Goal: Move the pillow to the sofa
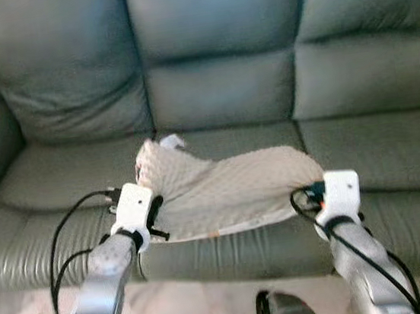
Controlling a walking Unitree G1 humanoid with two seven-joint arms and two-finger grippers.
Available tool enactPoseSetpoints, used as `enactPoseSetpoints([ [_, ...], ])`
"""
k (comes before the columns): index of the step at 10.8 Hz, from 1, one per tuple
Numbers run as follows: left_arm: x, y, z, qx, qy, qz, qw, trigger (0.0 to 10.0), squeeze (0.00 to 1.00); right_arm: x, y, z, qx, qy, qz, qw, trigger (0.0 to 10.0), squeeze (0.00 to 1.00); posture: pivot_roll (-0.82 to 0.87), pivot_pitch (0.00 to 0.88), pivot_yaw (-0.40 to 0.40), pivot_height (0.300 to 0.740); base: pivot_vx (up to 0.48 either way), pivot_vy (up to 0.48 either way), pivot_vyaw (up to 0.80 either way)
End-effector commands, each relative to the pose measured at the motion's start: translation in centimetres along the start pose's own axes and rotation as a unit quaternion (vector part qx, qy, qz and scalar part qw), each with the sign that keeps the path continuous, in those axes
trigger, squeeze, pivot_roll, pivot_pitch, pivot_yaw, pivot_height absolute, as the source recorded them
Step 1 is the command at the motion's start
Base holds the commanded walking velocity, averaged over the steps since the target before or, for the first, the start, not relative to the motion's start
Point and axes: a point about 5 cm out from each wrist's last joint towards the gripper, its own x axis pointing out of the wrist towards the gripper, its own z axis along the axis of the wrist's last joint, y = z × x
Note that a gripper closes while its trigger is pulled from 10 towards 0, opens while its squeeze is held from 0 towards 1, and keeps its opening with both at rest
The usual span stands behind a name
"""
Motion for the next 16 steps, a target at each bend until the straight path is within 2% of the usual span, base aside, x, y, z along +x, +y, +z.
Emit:
enactPoseSetpoints([
  [1, -0.2, 1.1, -0.6, 0.011, 0.014, 0.021, 1.000, 10.0, 0.00, -0.4, -1.2, 0.1, -0.005, 0.004, -0.038, 0.999, 10.0, 0.00, -0.03, 0.261, 0.065, 0.740, 0.000, 0.000, 0.00],
  [3, 0.9, -0.6, -1.7, 0.013, 0.034, -0.001, 0.999, 10.0, 0.00, -0.8, -1.5, -0.6, -0.011, 0.028, -0.048, 0.998, 10.0, 0.00, -0.05, 0.294, 0.063, 0.740, 0.000, 0.000, 0.00],
  [4, 1.4, -2.2, -2.3, 0.014, 0.039, -0.032, 0.999, 10.0, 0.00, -0.5, -2.4, -0.9, -0.011, 0.045, -0.054, 0.997, 10.0, 0.00, -0.05, 0.312, 0.066, 0.740, 0.000, 0.000, 0.00],
  [5, 2.4, -2.8, -2.3, 0.005, 0.037, -0.035, 0.999, 10.0, 0.00, -0.3, -2.8, -0.9, -0.023, 0.045, -0.046, 0.998, 10.0, 0.00, -0.05, 0.328, 0.069, 0.740, 0.000, 0.000, 0.00],
  [6, 3.2, -3.4, -2.5, 0.008, 0.046, -0.030, 0.998, 10.0, 0.00, -0.1, -2.9, -0.7, -0.058, 0.036, -0.032, 0.997, 10.0, 0.00, -0.04, 0.335, 0.069, 0.740, 0.000, 0.000, 0.00],
  [7, 4.0, -4.0, -2.7, 0.006, 0.061, -0.033, 0.998, 10.0, 0.00, 0.0, -3.1, -1.1, -0.066, 0.050, -0.027, 0.996, 10.0, 0.00, -0.05, 0.348, 0.071, 0.740, 0.000, 0.000, 0.00],
  [9, 4.8, -4.1, -2.7, 0.018, 0.072, -0.039, 0.996, 10.0, 0.00, 1.0, -3.9, -1.1, -0.060, 0.062, -0.030, 0.996, 10.0, 0.00, -0.06, 0.371, 0.078, 0.740, 0.000, 0.000, 0.00],
  [10, 5.3, -3.3, -2.3, 0.018, 0.071, -0.023, 0.997, 10.0, 0.00, 1.6, -3.5, -1.0, -0.060, 0.053, -0.029, 0.996, 10.0, 0.00, -0.05, 0.383, 0.083, 0.740, 0.000, 0.000, 0.00],
  [11, 5.8, -2.8, -1.8, 0.013, 0.068, -0.006, 0.998, 10.0, 0.00, 2.0, -2.6, -0.5, -0.090, 0.025, -0.008, 0.996, 10.0, 0.00, -0.04, 0.389, 0.085, 0.740, 0.000, 0.000, 0.00],
  [12, 6.1, -2.6, -1.4, 0.014, 0.064, -0.003, 0.998, 10.0, 0.00, 2.0, -2.1, -0.5, -0.083, 0.027, -0.007, 0.996, 10.0, 0.00, -0.04, 0.394, 0.088, 0.740, 0.000, 0.000, 0.00],
  [14, 6.8, -2.9, -0.4, 0.010, 0.051, -0.001, 0.999, 10.0, 0.00, 2.0, -1.1, -0.8, -0.074, 0.023, 0.007, 0.997, 10.0, 0.00, -0.04, 0.393, 0.085, 0.715, 0.000, 0.000, 0.00],
  [16, 6.8, -3.4, -0.3, 0.010, 0.040, -0.012, 0.999, 10.0, 0.00, 2.1, -1.1, -1.0, -0.074, 0.019, 0.008, 0.997, 10.0, 0.00, -0.04, 0.390, 0.085, 0.690, 0.000, 0.000, 0.00],
])
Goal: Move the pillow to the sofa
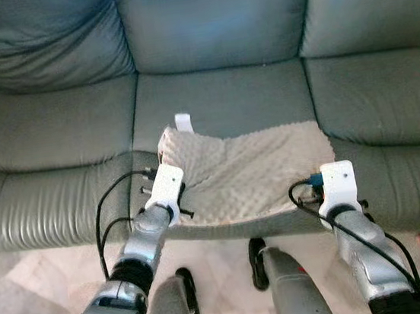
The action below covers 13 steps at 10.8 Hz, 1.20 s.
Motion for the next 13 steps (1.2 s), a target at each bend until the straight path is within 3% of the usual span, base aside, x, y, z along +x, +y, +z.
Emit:
enactPoseSetpoints([
  [1, -0.2, -0.5, -1.0, 0.003, 0.011, -0.010, 1.000, 10.0, 0.00, -0.2, 0.4, -0.9, 0.003, 0.014, 0.005, 1.000, 10.0, 0.00, -0.04, 0.384, 0.086, 0.680, 0.000, 0.000, 0.00],
  [4, -0.1, -1.1, -0.3, -0.053, -0.019, 0.011, 0.998, 10.0, 0.00, -0.1, 0.2, -0.6, -0.013, -0.003, -0.007, 1.000, 10.0, 0.00, -0.03, 0.367, 0.094, 0.680, 0.000, 0.000, 0.00],
  [8, 0.2, -1.2, 0.9, -0.058, -0.046, 0.002, 0.997, 10.0, 0.00, 0.3, 0.4, -0.6, -0.011, -0.010, -0.004, 1.000, 10.0, 0.00, -0.03, 0.352, 0.095, 0.625, 0.000, 0.000, 0.00],
  [11, 0.3, -0.9, 1.4, -0.058, -0.066, 0.008, 0.996, 10.0, 0.00, 0.5, 0.6, 0.0, 0.004, -0.037, 0.000, 0.999, 10.0, 0.00, -0.02, 0.342, 0.099, 0.620, 0.000, 0.000, 0.00],
  [13, 0.7, -0.8, 2.3, -0.055, -0.068, 0.013, 0.996, 10.0, 0.00, 1.3, -0.3, 0.6, 0.001, -0.045, -0.013, 0.999, 10.0, 0.00, -0.03, 0.338, 0.101, 0.620, 0.000, 0.000, 0.00],
])
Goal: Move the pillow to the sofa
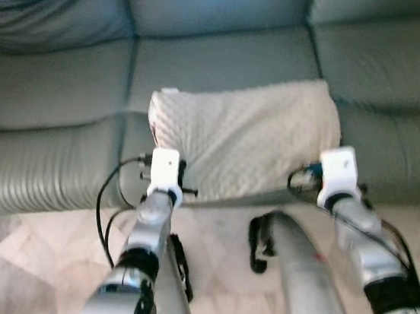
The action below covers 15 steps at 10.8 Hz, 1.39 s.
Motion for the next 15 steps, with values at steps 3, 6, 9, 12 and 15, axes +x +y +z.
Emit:
enactPoseSetpoints([
  [3, 0.9, -1.4, 1.7, -0.008, -0.010, -0.022, 1.000, 10.0, 0.00, 0.5, -0.8, -0.5, -0.001, 0.008, -0.011, 1.000, 10.0, 0.00, -0.03, 0.336, 0.112, 0.620, 0.000, 0.000, 0.00],
  [6, 1.2, -1.9, 2.5, -0.012, -0.025, -0.041, 0.999, 10.0, 0.00, 0.6, -0.5, -0.2, -0.001, -0.010, -0.017, 1.000, 10.0, 0.00, -0.02, 0.338, 0.122, 0.620, 0.000, 0.000, 0.00],
  [9, 1.4, -2.1, 3.0, -0.015, -0.033, -0.041, 0.999, 10.0, 0.00, 0.7, -0.5, 0.1, 0.005, -0.024, -0.008, 1.000, 10.0, 0.00, -0.02, 0.334, 0.124, 0.620, 0.000, 0.000, 0.00],
  [12, 1.5, -2.2, 3.2, -0.015, -0.035, -0.043, 0.998, 10.0, 0.00, 0.7, -0.3, 0.1, 0.007, -0.030, -0.005, 1.000, 10.0, 0.00, -0.02, 0.334, 0.125, 0.620, 0.252, 0.000, 0.00],
  [15, 1.6, -2.8, 3.5, -0.020, -0.040, -0.053, 0.998, 10.0, 0.00, 0.6, -0.1, 0.1, 0.009, -0.032, -0.012, 0.999, 10.0, 0.00, -0.02, 0.330, 0.132, 0.620, 0.000, 0.000, 0.00],
])
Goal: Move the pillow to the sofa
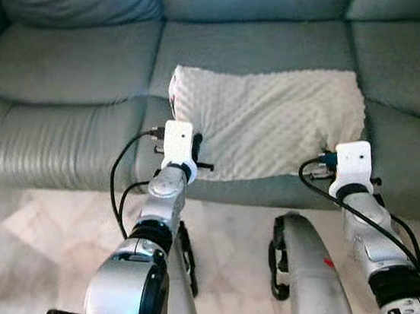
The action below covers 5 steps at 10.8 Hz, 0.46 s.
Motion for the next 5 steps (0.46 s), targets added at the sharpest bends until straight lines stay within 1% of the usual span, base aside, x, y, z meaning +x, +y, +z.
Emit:
enactPoseSetpoints([
  [1, 0.1, -1.1, -0.2, 0.003, 0.005, -0.022, 1.000, 10.0, 0.00, 0.2, 0.8, -0.3, 0.009, 0.003, 0.013, 1.000, 10.0, 0.00, -0.03, 0.338, 0.141, 0.620, 0.000, 0.000, 0.00],
  [2, 0.4, -1.1, 0.6, 0.008, -0.002, -0.022, 1.000, 10.0, 0.00, 0.9, 0.5, 0.5, 0.010, -0.007, 0.006, 1.000, 10.0, 0.00, -0.03, 0.343, 0.143, 0.620, 0.000, 0.000, 0.00],
  [3, 0.9, -1.0, 1.7, 0.007, -0.006, -0.021, 1.000, 10.0, 0.00, 1.6, 0.1, 1.4, 0.002, -0.020, -0.016, 1.000, 10.0, 0.00, -0.03, 0.349, 0.148, 0.620, 0.000, 0.000, 0.00],
  [4, 1.2, -1.3, 2.2, 0.010, -0.004, -0.032, 0.999, 10.0, 0.00, 1.9, 0.0, 1.9, 0.012, -0.025, -0.038, 0.999, 10.0, 0.00, -0.03, 0.351, 0.151, 0.620, 0.000, 0.000, 0.00],
  [5, 1.6, -2.3, 3.3, 0.023, -0.010, -0.053, 0.998, 10.0, 0.00, 2.2, 0.2, 2.6, 0.021, -0.037, -0.049, 0.998, 10.0, 0.00, -0.03, 0.354, 0.156, 0.620, 0.000, 0.000, 0.00],
])
